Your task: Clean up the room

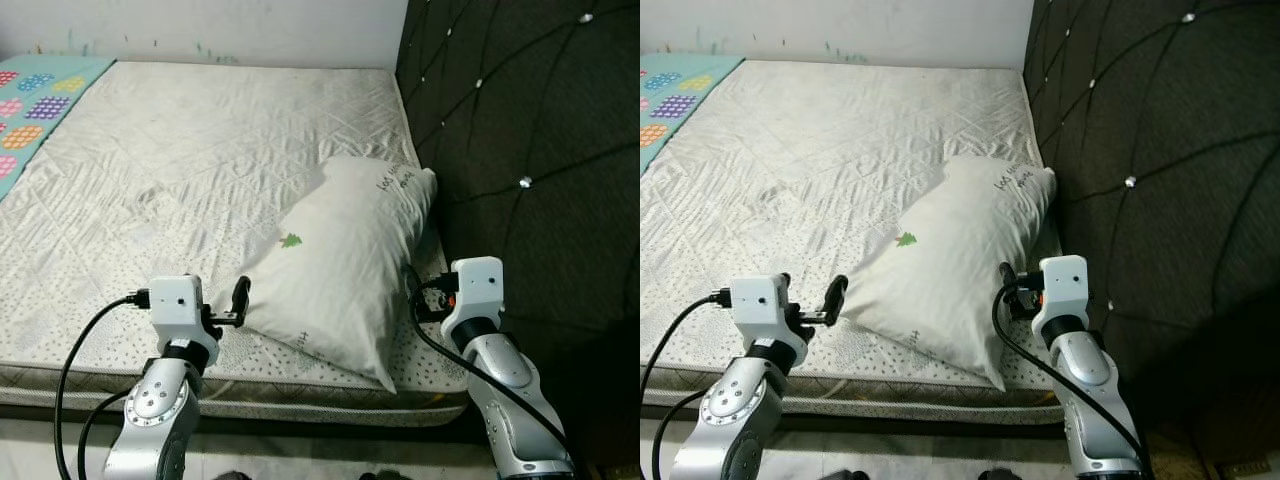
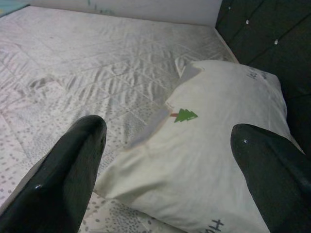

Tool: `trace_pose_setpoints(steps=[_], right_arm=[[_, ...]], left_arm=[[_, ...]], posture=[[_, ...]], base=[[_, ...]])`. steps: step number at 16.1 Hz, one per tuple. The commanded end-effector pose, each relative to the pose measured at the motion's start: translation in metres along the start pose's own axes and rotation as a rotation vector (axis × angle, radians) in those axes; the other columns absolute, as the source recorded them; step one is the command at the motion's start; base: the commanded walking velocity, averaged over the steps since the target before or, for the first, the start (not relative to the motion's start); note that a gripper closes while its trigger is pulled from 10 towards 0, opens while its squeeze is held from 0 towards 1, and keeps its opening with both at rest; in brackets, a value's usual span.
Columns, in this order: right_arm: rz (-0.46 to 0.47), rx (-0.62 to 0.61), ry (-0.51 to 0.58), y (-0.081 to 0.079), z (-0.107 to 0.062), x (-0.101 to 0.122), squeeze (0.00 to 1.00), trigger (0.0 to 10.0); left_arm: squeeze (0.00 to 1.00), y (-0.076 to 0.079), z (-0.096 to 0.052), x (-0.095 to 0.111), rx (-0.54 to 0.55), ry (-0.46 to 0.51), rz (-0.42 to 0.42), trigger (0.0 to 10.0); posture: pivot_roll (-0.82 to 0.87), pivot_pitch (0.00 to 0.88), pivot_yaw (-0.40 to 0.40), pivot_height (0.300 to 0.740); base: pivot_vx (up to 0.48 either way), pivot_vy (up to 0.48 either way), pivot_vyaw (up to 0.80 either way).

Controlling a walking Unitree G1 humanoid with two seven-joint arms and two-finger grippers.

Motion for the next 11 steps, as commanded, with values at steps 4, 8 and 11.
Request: trace_pose_setpoints(steps=[4,8,11], right_arm=[[0.000,0.015,0.007,-0.001,-0.002,0.003,0.00,10.0],[0.001,0.030,0.001,-0.003,-0.003,0.003,0.00,10.0],[-0.002,0.055,-0.020,-0.005,-0.013,0.000,0.00,10.0]], left_arm=[[0.00,-0.002,-0.002,0.000,0.009,-0.002,-0.017,10.0],[0.00,-0.004,-0.005,0.003,0.036,0.006,-0.026,10.0],[0.00,-0.003,-0.015,0.003,0.052,-0.002,-0.042,10.0]], posture=[[-0.08,0.169,-0.005,0.651],[-0.06,0.184,-0.021,0.651],[-0.06,0.218,-0.035,0.651]], base=[[0.000,0.000,0.00],[0.000,0.000,0.00],[0.000,0.000,0.00]])
Point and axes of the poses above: a point about 5 cm out from each wrist's last joint towards the gripper, its own z axis pointing out of the wrist towards the gripper, its own x axis along the axis of the wrist's last joint, y = z × x, the point moved 2 cm from there along z, pointing out of the wrist towards the gripper, and after that the axes turned 1 degree about -z, right-handed, at the moved point
